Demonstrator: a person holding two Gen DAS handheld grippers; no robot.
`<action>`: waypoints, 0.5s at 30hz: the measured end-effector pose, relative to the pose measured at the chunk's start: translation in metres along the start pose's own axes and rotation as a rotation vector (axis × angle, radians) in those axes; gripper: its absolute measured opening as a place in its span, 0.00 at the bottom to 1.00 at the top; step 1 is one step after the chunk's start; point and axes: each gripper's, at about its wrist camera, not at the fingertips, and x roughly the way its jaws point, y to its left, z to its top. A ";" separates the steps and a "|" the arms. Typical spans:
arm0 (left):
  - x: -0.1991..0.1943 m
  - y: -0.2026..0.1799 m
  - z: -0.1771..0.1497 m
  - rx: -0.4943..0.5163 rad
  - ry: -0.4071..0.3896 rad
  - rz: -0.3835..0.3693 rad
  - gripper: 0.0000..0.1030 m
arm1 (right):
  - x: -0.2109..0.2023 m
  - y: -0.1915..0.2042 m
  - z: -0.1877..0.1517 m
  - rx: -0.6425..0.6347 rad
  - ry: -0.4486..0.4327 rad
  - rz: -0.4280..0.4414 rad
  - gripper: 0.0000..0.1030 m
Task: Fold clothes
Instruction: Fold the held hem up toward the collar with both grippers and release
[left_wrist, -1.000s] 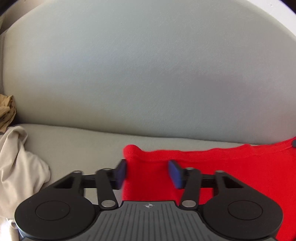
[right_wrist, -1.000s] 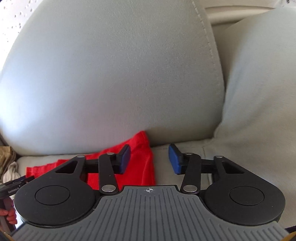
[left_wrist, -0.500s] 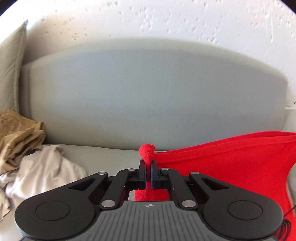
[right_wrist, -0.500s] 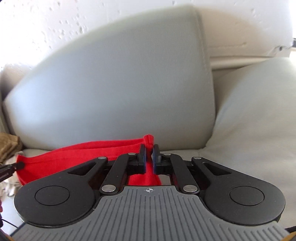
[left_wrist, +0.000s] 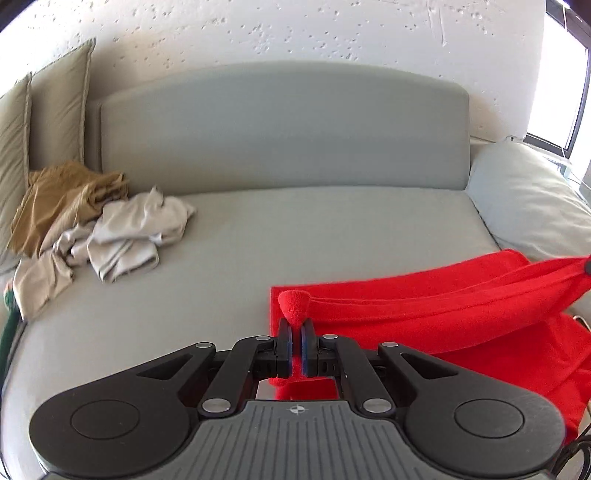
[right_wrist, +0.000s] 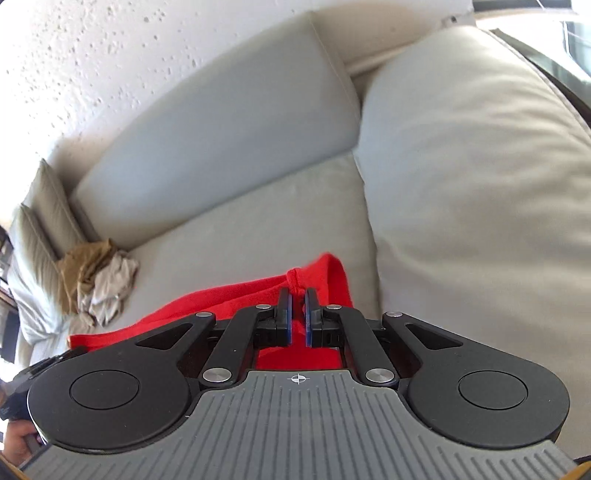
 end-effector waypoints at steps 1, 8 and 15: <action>0.002 -0.002 -0.012 -0.012 0.012 0.006 0.03 | 0.005 -0.009 -0.014 0.019 0.016 -0.014 0.06; -0.029 -0.016 -0.053 -0.030 0.013 0.023 0.03 | -0.008 -0.032 -0.068 0.071 -0.025 -0.054 0.06; -0.026 -0.022 -0.079 -0.054 0.101 0.048 0.05 | -0.021 -0.022 -0.086 0.012 -0.022 -0.121 0.06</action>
